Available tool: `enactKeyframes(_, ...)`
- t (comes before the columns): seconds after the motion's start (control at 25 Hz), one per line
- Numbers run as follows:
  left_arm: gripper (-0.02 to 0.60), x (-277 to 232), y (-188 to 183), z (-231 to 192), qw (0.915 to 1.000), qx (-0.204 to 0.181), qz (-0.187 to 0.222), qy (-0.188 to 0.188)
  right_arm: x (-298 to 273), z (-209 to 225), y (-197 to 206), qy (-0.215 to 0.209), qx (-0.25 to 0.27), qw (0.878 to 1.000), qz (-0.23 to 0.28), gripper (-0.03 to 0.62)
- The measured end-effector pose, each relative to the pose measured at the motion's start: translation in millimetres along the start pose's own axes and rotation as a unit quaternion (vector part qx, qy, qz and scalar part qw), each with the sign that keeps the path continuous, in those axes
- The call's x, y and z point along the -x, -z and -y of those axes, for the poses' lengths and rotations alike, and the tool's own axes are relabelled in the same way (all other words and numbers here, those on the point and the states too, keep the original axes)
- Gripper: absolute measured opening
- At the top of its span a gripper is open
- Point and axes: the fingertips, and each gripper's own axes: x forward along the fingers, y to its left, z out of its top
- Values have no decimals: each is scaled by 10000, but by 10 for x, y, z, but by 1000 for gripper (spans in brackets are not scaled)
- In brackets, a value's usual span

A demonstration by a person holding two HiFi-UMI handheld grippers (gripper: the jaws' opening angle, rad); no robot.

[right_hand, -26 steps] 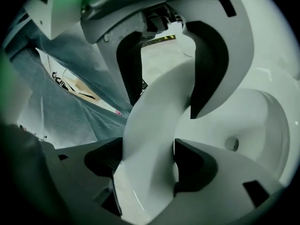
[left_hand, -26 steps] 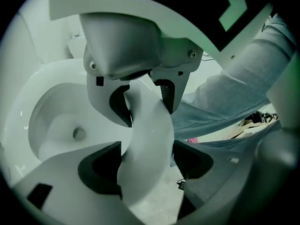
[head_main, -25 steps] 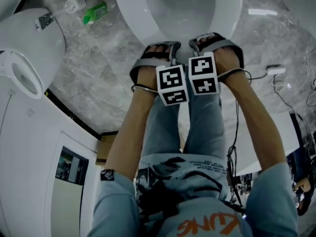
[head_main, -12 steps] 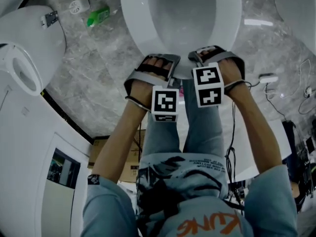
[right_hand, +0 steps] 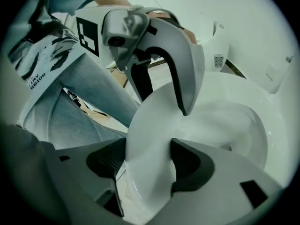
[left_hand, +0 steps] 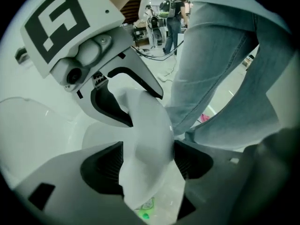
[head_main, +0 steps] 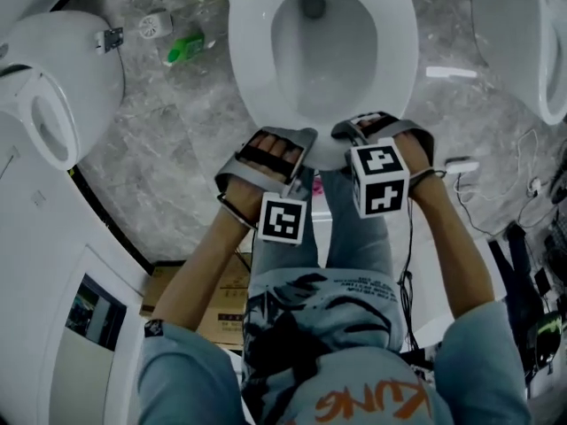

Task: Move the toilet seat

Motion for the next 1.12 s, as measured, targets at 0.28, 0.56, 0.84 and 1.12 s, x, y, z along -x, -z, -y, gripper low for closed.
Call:
enactKeyframes(0.28, 330, 465, -157, 134, 9908, 770, 170, 1097, 474, -93, -167, 5, -148, 9992, 373, 287)
enactKeyframes(0.56, 267, 753, -155, -208, 9933, 691, -73, 927, 859, -86, -285, 143, -280, 9980, 555, 276)
enactKeyframes(0.84, 215, 1080, -209, -485, 9930, 686, -299, 915, 1304, -112, -378, 247, -319, 9971, 651, 259)
enactKeyframes(1.12, 184, 1526, -244, -920, 9932, 894, -419, 615, 1899, -66, -525, 1010, -468, 9894, 931, 239)
